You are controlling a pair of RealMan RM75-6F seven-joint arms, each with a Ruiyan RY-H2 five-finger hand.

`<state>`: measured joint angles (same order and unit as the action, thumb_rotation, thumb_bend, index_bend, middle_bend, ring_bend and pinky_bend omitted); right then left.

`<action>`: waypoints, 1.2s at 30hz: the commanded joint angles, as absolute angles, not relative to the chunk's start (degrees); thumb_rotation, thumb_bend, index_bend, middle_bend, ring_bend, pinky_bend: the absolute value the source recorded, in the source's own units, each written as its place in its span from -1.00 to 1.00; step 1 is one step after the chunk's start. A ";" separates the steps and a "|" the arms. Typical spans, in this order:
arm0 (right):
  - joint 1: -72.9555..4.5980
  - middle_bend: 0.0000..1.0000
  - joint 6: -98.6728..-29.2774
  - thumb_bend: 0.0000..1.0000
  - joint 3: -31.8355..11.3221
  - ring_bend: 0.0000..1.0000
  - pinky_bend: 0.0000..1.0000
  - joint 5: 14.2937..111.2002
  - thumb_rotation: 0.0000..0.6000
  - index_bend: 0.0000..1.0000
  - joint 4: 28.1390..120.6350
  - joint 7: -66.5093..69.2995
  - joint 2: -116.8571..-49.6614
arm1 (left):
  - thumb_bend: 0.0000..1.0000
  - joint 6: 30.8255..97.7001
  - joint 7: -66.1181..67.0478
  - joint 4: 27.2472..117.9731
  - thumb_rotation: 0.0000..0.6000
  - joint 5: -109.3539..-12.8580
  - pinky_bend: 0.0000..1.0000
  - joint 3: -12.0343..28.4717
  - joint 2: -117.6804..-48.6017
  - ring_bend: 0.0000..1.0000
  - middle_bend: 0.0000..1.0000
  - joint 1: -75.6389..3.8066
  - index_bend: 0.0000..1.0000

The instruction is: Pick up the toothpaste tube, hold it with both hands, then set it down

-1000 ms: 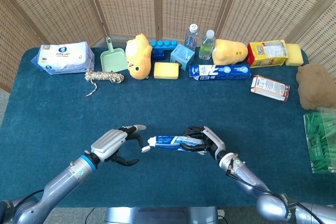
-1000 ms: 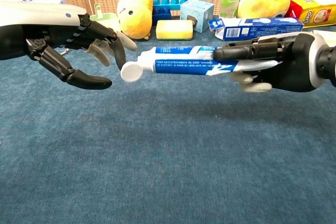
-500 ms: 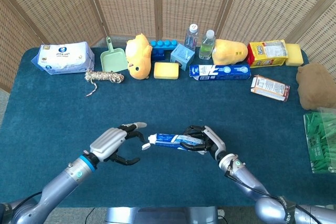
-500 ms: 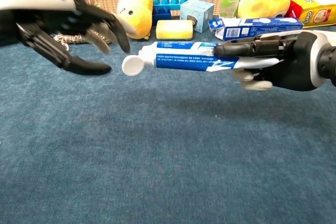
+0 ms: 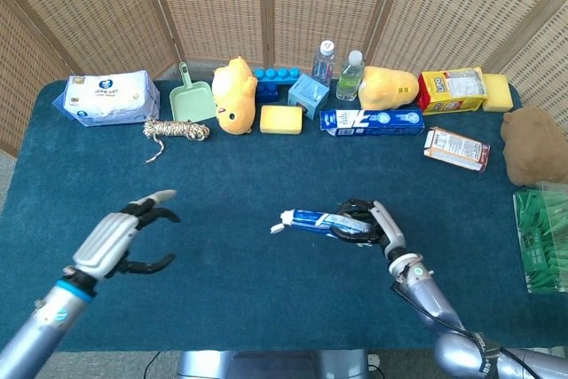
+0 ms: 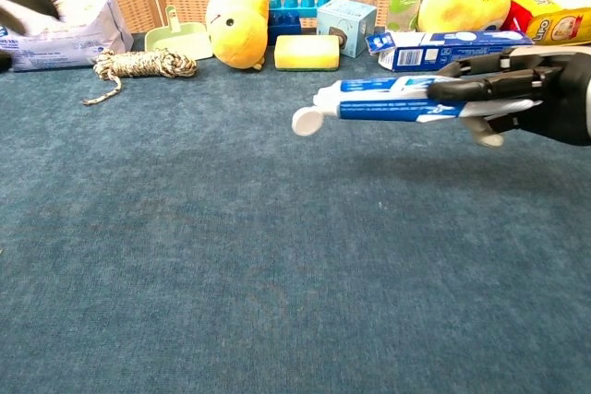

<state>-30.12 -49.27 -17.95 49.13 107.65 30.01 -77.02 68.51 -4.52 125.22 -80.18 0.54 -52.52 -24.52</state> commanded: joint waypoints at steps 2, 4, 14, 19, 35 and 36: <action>-28.83 0.39 -48.63 -0.21 -17.24 0.29 0.13 54.33 1.00 0.59 103.34 31.47 -77.13 | -0.52 74.38 -7.56 123.31 0.69 -82.45 -0.65 -2.75 -49.37 -0.73 -0.74 -18.49 -0.39; -28.22 0.31 -48.22 -0.22 -16.83 0.20 0.01 57.27 1.00 0.53 101.04 32.69 -77.03 | -0.52 76.20 -8.87 122.32 0.70 -82.26 -0.65 -3.48 -48.83 -0.73 -0.74 -16.44 -0.39; -26.00 -0.09 -51.39 -0.31 -13.95 -0.43 -0.56 69.49 0.99 0.10 90.50 35.78 -78.92 | -0.52 81.01 -8.58 118.42 0.70 -80.73 -0.67 -3.91 -49.70 -0.73 -0.74 -10.90 -0.39; -24.82 -0.33 -53.56 -0.33 -13.34 -0.70 -0.62 72.43 0.56 -0.18 87.97 39.67 -79.90 | -0.52 81.35 -7.84 117.47 0.69 -80.09 -0.68 -3.88 -51.04 -0.73 -0.74 -9.40 -0.40; -19.47 -0.52 -67.71 -0.34 -11.39 -0.88 -0.65 80.27 0.57 -0.41 87.68 39.15 -79.46 | -0.52 85.54 -1.20 114.46 0.67 -82.02 -0.79 -3.77 -54.01 -0.76 -0.75 -5.33 -0.49; -19.08 -0.51 -68.80 -0.34 -11.20 -0.87 -0.65 80.72 0.73 -0.39 87.86 37.85 -79.40 | -0.52 85.70 -0.84 114.21 0.67 -82.14 -0.79 -3.87 -54.15 -0.76 -0.75 -5.09 -0.49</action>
